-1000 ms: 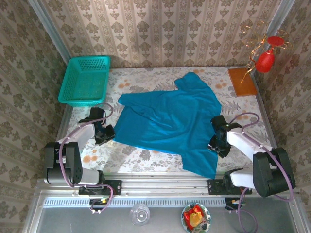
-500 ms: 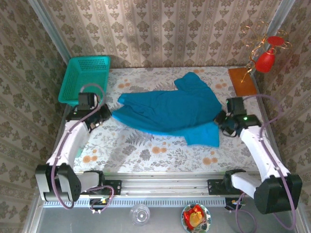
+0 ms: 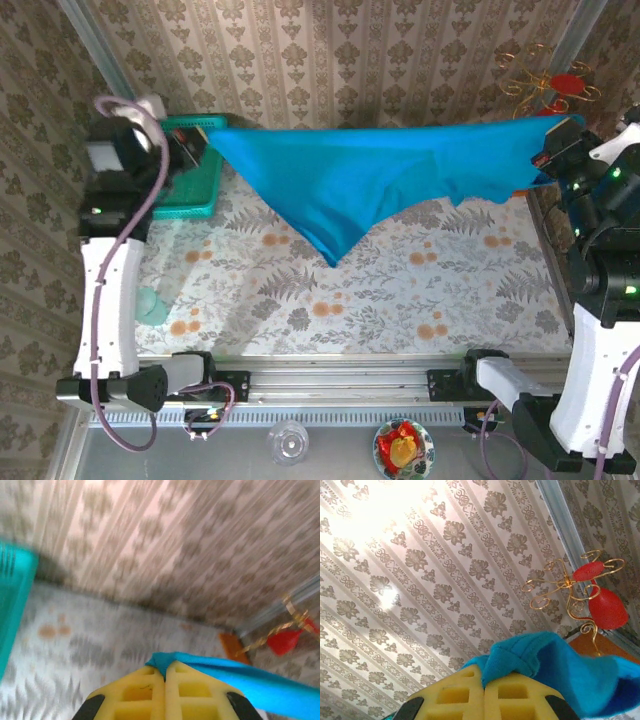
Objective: Fold the inside-out t-shirt
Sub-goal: Flatten out the T-shirt at the center of the table.
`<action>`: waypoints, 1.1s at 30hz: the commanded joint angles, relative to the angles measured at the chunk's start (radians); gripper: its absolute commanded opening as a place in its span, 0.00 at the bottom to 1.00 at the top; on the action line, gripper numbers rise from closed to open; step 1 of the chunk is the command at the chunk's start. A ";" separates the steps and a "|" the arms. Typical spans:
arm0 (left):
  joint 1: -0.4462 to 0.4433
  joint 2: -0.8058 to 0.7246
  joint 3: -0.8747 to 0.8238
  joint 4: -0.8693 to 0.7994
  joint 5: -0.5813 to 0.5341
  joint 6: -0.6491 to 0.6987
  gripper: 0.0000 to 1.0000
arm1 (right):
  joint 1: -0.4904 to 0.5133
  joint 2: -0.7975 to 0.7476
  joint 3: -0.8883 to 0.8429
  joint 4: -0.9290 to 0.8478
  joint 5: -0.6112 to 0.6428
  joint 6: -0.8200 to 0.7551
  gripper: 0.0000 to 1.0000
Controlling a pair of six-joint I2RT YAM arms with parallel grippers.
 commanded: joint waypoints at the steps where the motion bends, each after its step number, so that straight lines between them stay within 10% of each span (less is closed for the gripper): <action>1: 0.026 0.004 0.279 -0.111 -0.083 0.091 0.00 | -0.009 0.052 -0.106 0.028 -0.042 0.041 0.00; 11: 0.031 -0.032 -0.031 -0.016 -0.007 0.020 0.00 | -0.022 0.111 0.215 -0.098 0.142 -0.091 0.00; 17: 0.055 0.019 0.217 -0.111 -0.035 0.070 0.00 | -0.022 0.130 0.166 -0.085 0.058 -0.057 0.00; 33: 0.068 -0.159 0.238 -0.133 -0.112 0.115 0.00 | -0.022 -0.056 0.093 -0.068 0.057 -0.077 0.00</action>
